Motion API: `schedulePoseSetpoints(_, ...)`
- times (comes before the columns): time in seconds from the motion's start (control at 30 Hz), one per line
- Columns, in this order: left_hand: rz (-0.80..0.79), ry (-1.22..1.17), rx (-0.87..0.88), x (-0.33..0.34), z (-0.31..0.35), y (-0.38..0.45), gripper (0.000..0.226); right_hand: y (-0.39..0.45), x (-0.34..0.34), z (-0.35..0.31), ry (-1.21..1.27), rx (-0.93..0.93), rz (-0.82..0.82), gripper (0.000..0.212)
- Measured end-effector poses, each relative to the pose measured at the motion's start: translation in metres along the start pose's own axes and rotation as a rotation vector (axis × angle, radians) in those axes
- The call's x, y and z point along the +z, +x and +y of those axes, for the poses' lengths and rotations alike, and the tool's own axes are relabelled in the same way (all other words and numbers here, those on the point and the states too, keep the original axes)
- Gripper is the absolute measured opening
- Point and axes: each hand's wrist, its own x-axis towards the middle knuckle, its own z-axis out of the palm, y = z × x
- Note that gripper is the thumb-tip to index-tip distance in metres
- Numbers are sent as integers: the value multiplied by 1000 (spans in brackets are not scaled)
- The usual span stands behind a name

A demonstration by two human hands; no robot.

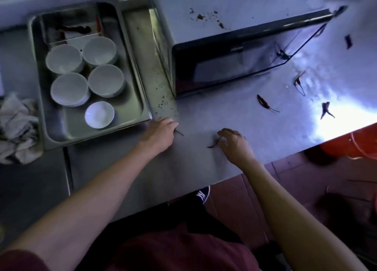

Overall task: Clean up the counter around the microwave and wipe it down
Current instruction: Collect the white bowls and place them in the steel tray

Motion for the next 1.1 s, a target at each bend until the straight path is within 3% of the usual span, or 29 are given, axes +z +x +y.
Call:
schedulePoseSetpoints(0.13, -14, -10, -98, 15, 5, 5, 25, -11, -2, 18, -32, -41, -27, 52)
schedulePoseSetpoints(0.27, 0, -30, -126, 20, 11, 6, 15, -6, 4, 29, -87, -84, -10, 27)
schedulePoseSetpoints(0.43, -3, -40, -128, 22, 18, 1, 6, 4, 8, 25, -140, -186, -9, 24)
schedulePoseSetpoints(0.73, 30, -88, -103, 8, 26, -13, 6, 15, 21, 27, -253, -288, 18, 4)
schedulePoseSetpoints(0.8, 47, -104, -121, 2, 24, -17, 9, 16, 22, 29, -273, -317, 15, 9)
schedulePoseSetpoints(0.97, 169, -145, -86, -22, 17, -24, 20, 26, 18, 9, -180, -417, 33, 14)
schedulePoseSetpoints(1.1, 289, -186, -72, -48, 4, -28, 17, 49, 8, -39, -88, -488, 114, 13)
